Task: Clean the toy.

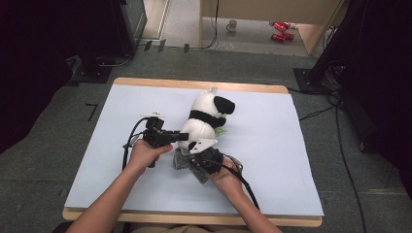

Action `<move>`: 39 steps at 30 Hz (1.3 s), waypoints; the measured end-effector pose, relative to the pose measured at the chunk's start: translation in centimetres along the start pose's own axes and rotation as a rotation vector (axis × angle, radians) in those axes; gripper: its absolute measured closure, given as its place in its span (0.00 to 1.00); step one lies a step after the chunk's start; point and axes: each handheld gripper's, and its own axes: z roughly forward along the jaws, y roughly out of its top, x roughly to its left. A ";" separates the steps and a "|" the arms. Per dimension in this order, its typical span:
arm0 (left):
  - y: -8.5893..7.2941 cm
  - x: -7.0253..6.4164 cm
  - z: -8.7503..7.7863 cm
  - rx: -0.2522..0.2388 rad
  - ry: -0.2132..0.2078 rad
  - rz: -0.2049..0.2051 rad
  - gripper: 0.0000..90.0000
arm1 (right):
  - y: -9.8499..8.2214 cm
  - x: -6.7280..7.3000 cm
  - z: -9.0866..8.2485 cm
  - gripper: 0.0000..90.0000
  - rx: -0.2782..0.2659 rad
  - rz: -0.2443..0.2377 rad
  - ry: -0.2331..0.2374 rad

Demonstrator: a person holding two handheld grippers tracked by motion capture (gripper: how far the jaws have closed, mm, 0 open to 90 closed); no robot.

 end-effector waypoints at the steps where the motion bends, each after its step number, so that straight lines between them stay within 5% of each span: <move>1: 0.0 0.0 0.0 0.000 0.000 0.000 0.75 | -0.1 -0.1 0.1 0.89 0.008 0.009 0.006; 6: 0.1 -0.2 -0.1 0.003 0.012 0.012 0.75 | -0.3 -0.5 0.5 0.89 0.025 0.040 0.029; 10: 0.3 -0.9 -0.3 -0.005 0.021 0.060 0.76 | -0.2 -0.7 0.3 0.89 0.037 0.064 0.065; 15: 1.0 -1.5 -1.1 -0.022 0.032 0.107 0.79 | 0.8 -0.4 -0.3 0.89 0.105 0.039 0.089; 20: 1.5 -1.1 -2.4 -0.045 0.059 0.113 0.80 | 1.1 -1.4 -1.6 0.89 0.074 0.051 0.131; 26: 1.9 -0.2 -4.2 -0.085 0.103 0.114 0.81 | 1.7 -3.1 -4.0 0.89 0.053 0.097 0.082; 39: 1.6 0.4 -6.0 -0.076 0.213 0.186 0.81 | -1.1 -9.9 -7.9 0.89 -0.016 0.290 -0.077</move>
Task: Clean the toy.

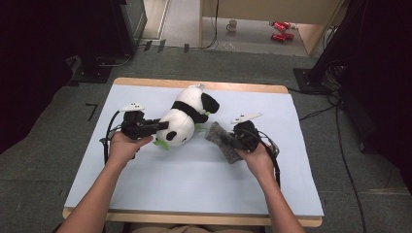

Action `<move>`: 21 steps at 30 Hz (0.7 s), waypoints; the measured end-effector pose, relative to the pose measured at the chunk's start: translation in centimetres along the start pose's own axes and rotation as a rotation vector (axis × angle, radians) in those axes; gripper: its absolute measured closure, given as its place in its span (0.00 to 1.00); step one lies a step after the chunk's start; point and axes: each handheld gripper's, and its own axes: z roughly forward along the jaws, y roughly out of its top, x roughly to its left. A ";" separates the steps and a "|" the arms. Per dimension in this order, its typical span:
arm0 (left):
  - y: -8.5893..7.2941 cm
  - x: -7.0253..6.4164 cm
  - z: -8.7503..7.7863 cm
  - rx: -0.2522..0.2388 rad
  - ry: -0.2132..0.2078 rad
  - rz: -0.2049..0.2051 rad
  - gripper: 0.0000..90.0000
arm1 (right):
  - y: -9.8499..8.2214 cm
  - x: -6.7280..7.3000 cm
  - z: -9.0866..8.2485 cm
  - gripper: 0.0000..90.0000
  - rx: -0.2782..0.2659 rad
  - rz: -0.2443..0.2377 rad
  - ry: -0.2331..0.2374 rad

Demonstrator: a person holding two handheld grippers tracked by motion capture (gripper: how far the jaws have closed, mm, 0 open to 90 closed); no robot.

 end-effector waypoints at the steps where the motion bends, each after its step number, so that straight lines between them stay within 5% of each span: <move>1: -0.2 0.1 0.0 0.005 -0.005 0.002 0.81 | -0.2 -0.6 0.0 0.88 0.000 0.016 -0.011; 10: -1.2 0.0 0.8 0.064 -0.019 0.054 0.79 | -2.1 -4.6 0.6 0.87 0.004 0.097 -0.102; 15: -1.7 0.0 1.2 0.052 -0.053 0.051 0.75 | -3.3 -6.2 0.9 0.84 -0.025 0.133 -0.113; 21: -2.2 0.0 1.2 0.032 -0.077 0.051 0.65 | -3.6 -6.8 2.3 0.80 0.009 0.161 -0.097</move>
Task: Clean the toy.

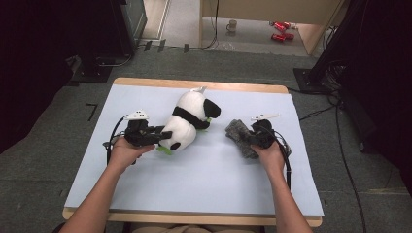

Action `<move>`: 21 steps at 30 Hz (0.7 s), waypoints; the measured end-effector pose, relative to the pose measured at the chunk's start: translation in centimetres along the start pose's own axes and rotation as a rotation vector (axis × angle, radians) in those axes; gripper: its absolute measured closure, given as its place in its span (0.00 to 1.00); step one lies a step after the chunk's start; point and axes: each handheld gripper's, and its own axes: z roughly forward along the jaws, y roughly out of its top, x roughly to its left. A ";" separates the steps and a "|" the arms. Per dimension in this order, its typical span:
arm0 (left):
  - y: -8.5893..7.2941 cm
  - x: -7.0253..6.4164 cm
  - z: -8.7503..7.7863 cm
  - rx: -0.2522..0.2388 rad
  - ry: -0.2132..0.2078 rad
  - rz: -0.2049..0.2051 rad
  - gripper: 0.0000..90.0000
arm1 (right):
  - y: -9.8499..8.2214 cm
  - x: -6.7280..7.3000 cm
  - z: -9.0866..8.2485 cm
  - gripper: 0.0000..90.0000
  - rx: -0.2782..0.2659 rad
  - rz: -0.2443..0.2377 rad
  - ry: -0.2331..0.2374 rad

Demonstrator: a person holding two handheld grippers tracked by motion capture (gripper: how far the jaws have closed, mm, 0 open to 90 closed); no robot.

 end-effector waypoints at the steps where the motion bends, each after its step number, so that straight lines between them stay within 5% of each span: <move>1: -0.1 0.0 0.0 -0.007 -0.005 -0.005 0.64 | 0.0 0.0 0.3 0.80 0.009 -0.005 0.004; 9: -0.4 0.1 -0.2 -0.022 -0.013 -0.041 0.56 | 0.1 0.1 1.4 0.71 0.036 -0.022 0.009; 14: -0.2 -0.1 -0.2 -0.020 -0.015 -0.048 0.51 | 0.1 -0.6 1.0 0.56 0.034 0.055 0.041; 21: 0.2 -0.2 -0.3 -0.006 -0.017 -0.064 0.47 | 0.4 -1.3 -0.9 0.44 -0.062 0.100 0.096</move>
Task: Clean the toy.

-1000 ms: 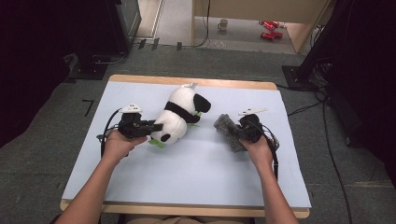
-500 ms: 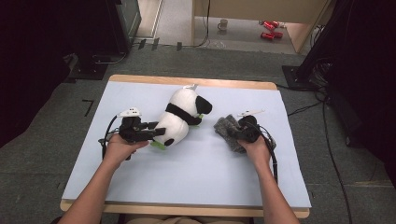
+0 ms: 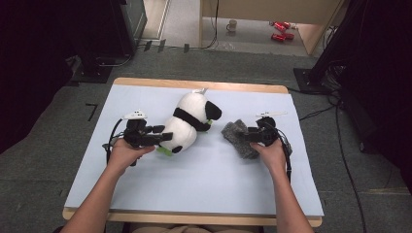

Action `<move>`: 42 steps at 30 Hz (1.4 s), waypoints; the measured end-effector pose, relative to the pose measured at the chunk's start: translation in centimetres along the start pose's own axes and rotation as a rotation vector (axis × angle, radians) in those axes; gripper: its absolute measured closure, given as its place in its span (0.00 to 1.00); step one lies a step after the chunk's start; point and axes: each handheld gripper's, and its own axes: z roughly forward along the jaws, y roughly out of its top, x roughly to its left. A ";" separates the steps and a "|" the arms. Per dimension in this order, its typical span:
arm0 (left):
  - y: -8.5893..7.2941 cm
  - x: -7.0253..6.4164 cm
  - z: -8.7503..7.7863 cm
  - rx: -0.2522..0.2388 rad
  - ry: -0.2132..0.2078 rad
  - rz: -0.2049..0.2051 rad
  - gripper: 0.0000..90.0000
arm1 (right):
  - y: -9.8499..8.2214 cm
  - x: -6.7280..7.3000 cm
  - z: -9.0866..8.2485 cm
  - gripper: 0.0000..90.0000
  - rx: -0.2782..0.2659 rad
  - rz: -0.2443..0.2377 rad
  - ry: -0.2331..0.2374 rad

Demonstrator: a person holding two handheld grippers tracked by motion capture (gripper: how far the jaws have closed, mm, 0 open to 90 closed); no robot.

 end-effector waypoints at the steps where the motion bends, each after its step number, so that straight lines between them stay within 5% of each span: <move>1: 0.0 0.0 0.0 0.002 -0.004 0.000 0.46 | 0.0 0.0 -0.3 0.43 -0.015 -0.009 -0.002; 13: 0.3 -0.1 -0.9 -0.012 0.004 0.014 0.45 | 0.1 -1.3 -2.6 0.42 -0.070 -0.058 -0.027; 24: 0.2 2.0 -3.1 -0.037 0.099 0.030 0.43 | -1.1 -4.6 -4.2 0.47 -0.093 -0.002 -0.102; 31: -0.4 3.1 -3.3 0.001 0.156 0.046 0.43 | -2.2 -6.4 -4.4 0.49 -0.087 0.045 -0.146; 42: 1.2 -0.5 -0.4 0.000 -0.010 0.079 0.37 | -2.9 -7.5 -4.0 0.51 -0.066 0.075 -0.175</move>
